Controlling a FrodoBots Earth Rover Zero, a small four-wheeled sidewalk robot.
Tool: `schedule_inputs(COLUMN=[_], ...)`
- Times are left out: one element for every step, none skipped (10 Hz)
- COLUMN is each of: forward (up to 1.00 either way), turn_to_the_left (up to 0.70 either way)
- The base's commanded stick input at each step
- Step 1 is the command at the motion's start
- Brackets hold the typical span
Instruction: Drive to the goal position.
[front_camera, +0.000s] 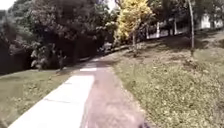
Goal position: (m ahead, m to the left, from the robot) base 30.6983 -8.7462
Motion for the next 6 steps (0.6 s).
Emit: schedule_inputs(forward=[1.0, 1.0, 1.0, 1.0, 1.0, 1.0], turn_to_the_left=[0.0, 0.0, 0.0, 0.0, 0.15, 0.33])
